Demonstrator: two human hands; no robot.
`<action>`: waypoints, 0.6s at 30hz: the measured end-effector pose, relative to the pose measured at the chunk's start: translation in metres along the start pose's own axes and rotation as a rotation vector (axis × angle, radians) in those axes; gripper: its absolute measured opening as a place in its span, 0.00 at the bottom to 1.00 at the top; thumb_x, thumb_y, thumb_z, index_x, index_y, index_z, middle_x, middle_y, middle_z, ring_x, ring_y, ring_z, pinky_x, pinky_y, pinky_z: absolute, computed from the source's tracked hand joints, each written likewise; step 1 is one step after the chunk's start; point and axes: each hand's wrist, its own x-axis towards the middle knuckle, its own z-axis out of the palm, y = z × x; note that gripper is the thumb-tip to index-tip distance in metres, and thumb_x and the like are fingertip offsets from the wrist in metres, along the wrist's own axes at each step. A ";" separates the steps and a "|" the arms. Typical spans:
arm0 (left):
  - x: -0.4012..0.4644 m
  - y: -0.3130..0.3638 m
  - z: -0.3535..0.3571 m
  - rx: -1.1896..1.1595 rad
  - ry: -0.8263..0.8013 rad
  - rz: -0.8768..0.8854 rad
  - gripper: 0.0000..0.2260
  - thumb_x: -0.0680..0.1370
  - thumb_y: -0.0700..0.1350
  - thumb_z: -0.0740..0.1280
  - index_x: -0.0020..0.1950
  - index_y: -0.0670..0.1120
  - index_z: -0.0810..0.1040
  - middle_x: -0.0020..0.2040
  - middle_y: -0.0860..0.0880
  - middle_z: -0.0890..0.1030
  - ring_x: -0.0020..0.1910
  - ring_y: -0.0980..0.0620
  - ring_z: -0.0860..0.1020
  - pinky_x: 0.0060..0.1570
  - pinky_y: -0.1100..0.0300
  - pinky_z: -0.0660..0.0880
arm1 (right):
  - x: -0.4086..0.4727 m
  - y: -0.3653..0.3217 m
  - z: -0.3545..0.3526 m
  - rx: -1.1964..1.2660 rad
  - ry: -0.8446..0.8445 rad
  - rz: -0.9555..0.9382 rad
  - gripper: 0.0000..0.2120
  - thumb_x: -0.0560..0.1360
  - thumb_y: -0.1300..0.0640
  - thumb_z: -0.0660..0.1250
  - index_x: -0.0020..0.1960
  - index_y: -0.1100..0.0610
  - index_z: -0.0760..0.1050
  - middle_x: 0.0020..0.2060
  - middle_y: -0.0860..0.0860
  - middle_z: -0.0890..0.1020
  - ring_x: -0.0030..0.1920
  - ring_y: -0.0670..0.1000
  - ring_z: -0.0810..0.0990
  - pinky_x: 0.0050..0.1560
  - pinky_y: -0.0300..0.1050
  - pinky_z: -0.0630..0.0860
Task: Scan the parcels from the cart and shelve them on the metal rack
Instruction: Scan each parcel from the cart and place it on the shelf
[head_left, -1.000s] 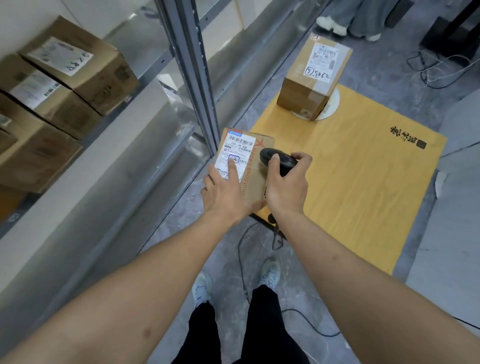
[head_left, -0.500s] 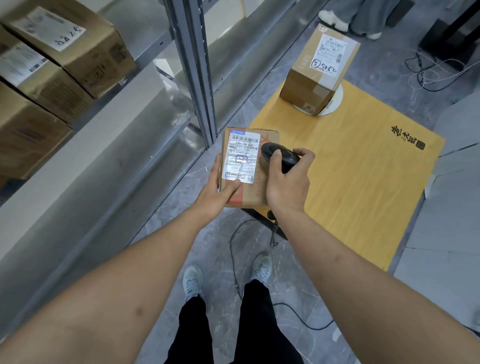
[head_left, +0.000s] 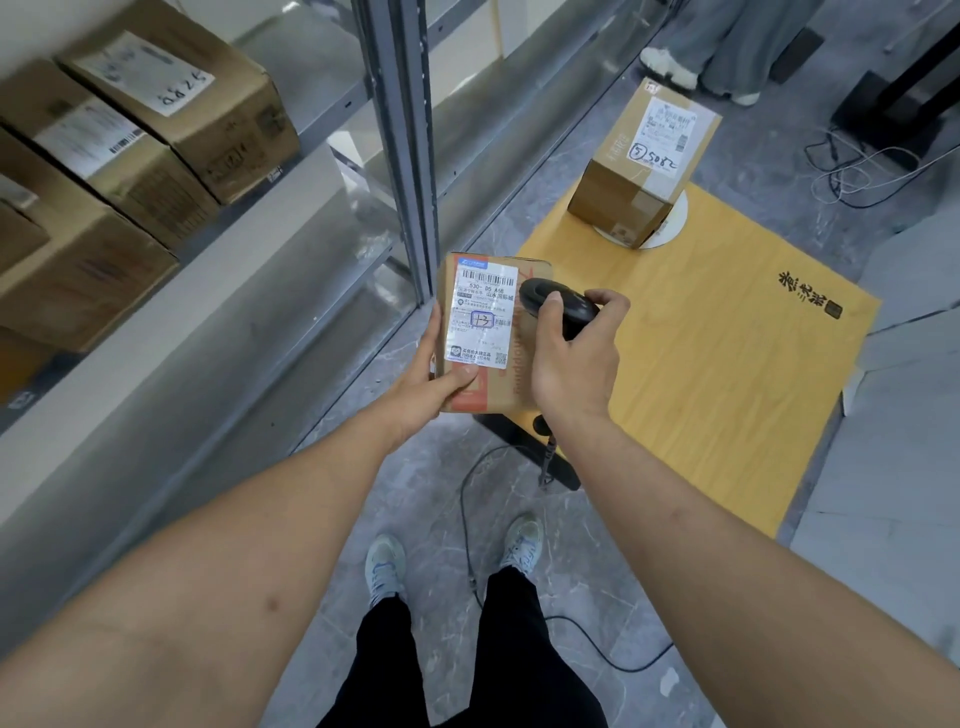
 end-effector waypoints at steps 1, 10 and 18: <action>-0.003 0.003 -0.004 0.013 0.020 0.020 0.41 0.84 0.51 0.70 0.80 0.76 0.42 0.69 0.55 0.79 0.54 0.58 0.84 0.53 0.61 0.81 | -0.003 -0.005 0.001 0.004 -0.010 -0.006 0.15 0.83 0.42 0.62 0.64 0.47 0.62 0.47 0.40 0.79 0.47 0.41 0.79 0.49 0.46 0.74; -0.039 0.047 -0.047 0.029 0.069 0.166 0.43 0.84 0.46 0.70 0.82 0.72 0.42 0.75 0.64 0.71 0.69 0.63 0.73 0.75 0.46 0.70 | -0.038 -0.075 0.010 0.035 -0.015 -0.110 0.17 0.83 0.42 0.62 0.65 0.50 0.64 0.46 0.39 0.78 0.48 0.48 0.80 0.52 0.48 0.74; -0.063 0.073 -0.097 0.051 0.131 0.272 0.44 0.81 0.50 0.73 0.78 0.78 0.44 0.73 0.67 0.71 0.75 0.57 0.70 0.77 0.43 0.67 | -0.070 -0.130 0.023 0.067 0.013 -0.185 0.16 0.83 0.41 0.62 0.63 0.49 0.64 0.48 0.40 0.78 0.52 0.51 0.80 0.57 0.54 0.77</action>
